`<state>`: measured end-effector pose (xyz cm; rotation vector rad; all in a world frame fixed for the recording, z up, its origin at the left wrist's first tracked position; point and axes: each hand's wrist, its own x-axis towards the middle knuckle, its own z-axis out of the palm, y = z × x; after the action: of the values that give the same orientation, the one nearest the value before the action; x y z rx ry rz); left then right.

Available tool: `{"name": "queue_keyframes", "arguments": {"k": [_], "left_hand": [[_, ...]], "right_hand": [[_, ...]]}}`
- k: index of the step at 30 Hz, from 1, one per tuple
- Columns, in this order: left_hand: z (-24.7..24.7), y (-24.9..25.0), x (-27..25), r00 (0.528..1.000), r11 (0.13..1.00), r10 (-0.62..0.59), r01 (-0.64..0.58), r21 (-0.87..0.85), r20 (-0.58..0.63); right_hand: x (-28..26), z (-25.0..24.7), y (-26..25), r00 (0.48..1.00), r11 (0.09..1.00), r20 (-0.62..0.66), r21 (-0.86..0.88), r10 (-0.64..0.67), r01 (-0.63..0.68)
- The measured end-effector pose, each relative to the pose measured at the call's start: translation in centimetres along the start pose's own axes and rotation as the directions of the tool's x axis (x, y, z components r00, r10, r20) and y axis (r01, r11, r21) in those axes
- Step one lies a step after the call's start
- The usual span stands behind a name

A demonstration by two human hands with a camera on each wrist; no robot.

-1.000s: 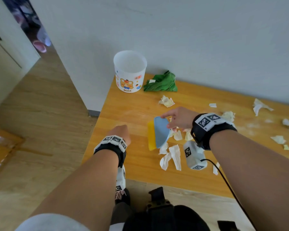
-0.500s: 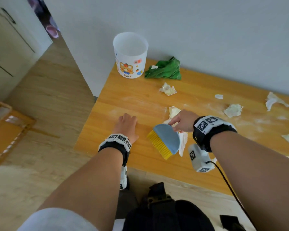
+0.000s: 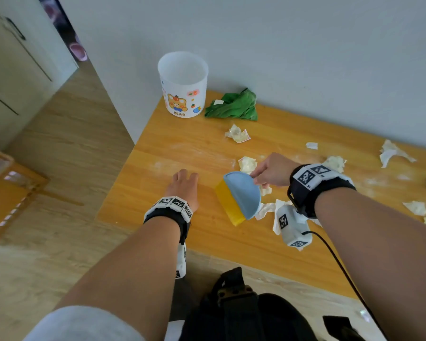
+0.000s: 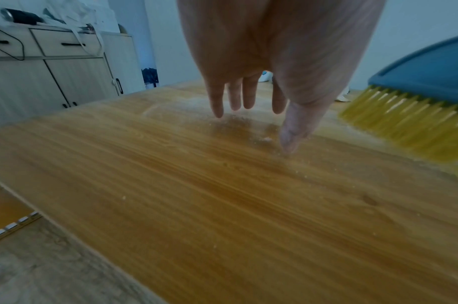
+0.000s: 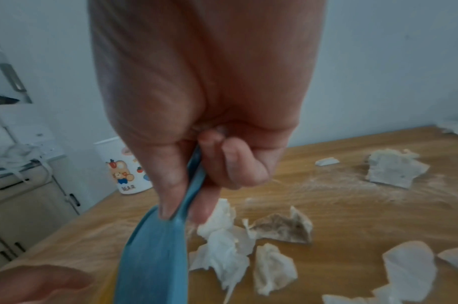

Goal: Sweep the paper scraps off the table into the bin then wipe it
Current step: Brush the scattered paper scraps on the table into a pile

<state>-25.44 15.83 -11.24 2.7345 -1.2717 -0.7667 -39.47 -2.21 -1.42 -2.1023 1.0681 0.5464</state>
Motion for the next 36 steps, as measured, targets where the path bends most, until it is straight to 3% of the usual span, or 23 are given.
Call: {"name": "queue_keyframes", "arguments": {"k": [2, 5, 8, 11, 16, 22, 30, 36], "left_hand": [[0.1, -0.3, -0.3, 1.000, 1.000, -0.015, 0.015, 0.000, -0.001], [0.2, -1.2, -1.0, 0.999, 0.999, -0.036, 0.036, -0.009, -0.003], [-0.2, -2.3, -1.8, 0.998, 0.998, -0.063, 0.063, -0.027, -0.012], [-1.0, -3.9, -2.8, 0.993, 0.992, -0.118, 0.117, -0.040, -0.019], [-2.2, -7.1, -4.7, 0.964, 0.969, -0.248, 0.246, -0.036, -0.091], [-2.1, -11.7, -7.5, 0.871, 0.879, -0.474, 0.461, -0.121, -0.131], [-1.7, -15.8, -9.5, 0.840, 0.847, -0.527, 0.505, -0.169, -0.133], [-1.9, -15.9, -9.4, 0.849, 0.853, -0.516, 0.495, -0.165, -0.117]], "right_hand": [[0.4, 1.0, -0.8, 0.998, 0.995, 0.056, -0.100, -0.005, 0.011], [1.4, 2.2, -0.9, 0.999, 0.963, -0.033, -0.269, 0.022, -0.030], [1.8, 1.4, -0.9, 0.978, 0.960, -0.197, -0.254, 0.070, -0.120], [1.5, 0.2, -2.6, 0.957, 0.974, -0.284, -0.189, 0.065, -0.122], [1.3, 2.4, -7.9, 0.989, 0.989, -0.113, -0.121, -0.098, 0.084], [1.4, 7.3, -14.5, 0.957, 0.954, 0.053, -0.084, -0.285, 0.289], [2.1, 12.9, -20.1, 0.903, 0.909, 0.193, -0.092, -0.384, 0.406], [2.7, 13.9, -20.2, 0.908, 0.889, 0.166, -0.201, -0.383, 0.412]]}}
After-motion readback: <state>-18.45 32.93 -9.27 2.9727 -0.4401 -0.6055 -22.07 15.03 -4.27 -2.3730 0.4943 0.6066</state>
